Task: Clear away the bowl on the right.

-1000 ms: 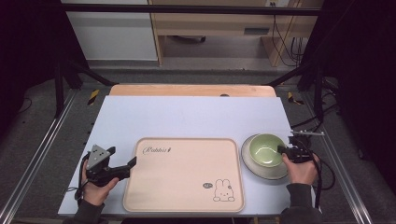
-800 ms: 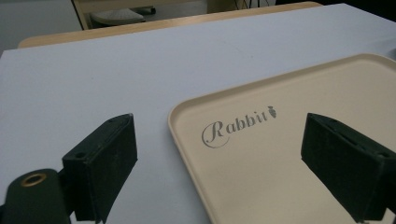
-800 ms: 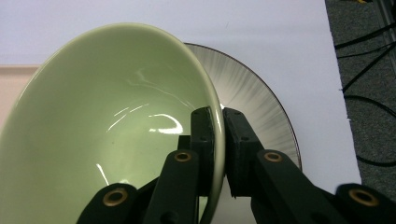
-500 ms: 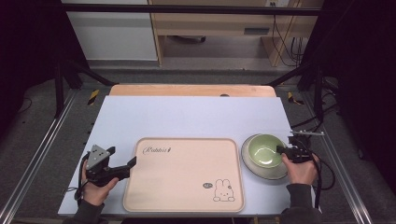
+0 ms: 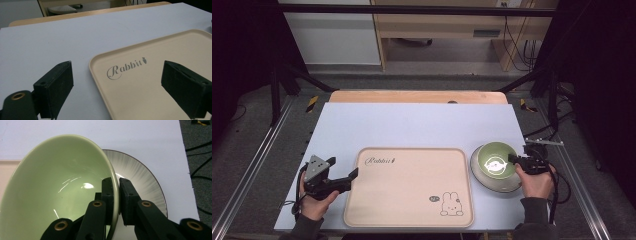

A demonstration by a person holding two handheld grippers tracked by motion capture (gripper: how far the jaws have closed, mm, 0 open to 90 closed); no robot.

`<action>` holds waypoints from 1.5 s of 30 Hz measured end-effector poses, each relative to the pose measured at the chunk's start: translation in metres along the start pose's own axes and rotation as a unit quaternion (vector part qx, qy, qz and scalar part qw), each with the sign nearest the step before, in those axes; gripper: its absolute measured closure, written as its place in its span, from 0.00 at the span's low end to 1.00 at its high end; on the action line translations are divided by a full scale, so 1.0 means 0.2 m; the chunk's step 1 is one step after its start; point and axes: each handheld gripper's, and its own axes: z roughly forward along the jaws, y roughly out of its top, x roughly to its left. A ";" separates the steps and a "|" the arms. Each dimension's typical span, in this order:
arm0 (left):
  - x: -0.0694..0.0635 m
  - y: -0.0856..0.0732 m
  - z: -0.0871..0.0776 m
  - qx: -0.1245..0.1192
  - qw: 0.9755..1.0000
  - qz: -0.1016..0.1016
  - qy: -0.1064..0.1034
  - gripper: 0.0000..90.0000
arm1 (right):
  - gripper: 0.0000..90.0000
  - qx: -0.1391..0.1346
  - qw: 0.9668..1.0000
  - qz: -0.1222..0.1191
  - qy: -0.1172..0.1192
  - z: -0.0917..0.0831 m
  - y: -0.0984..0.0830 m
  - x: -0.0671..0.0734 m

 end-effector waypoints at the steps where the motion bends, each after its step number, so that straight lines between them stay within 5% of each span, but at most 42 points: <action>1: 0.00 0.00 0.00 0.000 1.000 0.000 -0.001 0.12 | 0.92 -0.002 1.000 0.000 0.002 -0.01 0.00 0.01; 45: -0.02 0.01 -0.01 -0.004 1.000 0.008 -0.010 0.11 | 0.92 -0.035 0.997 -0.053 0.052 -0.14 0.04 0.20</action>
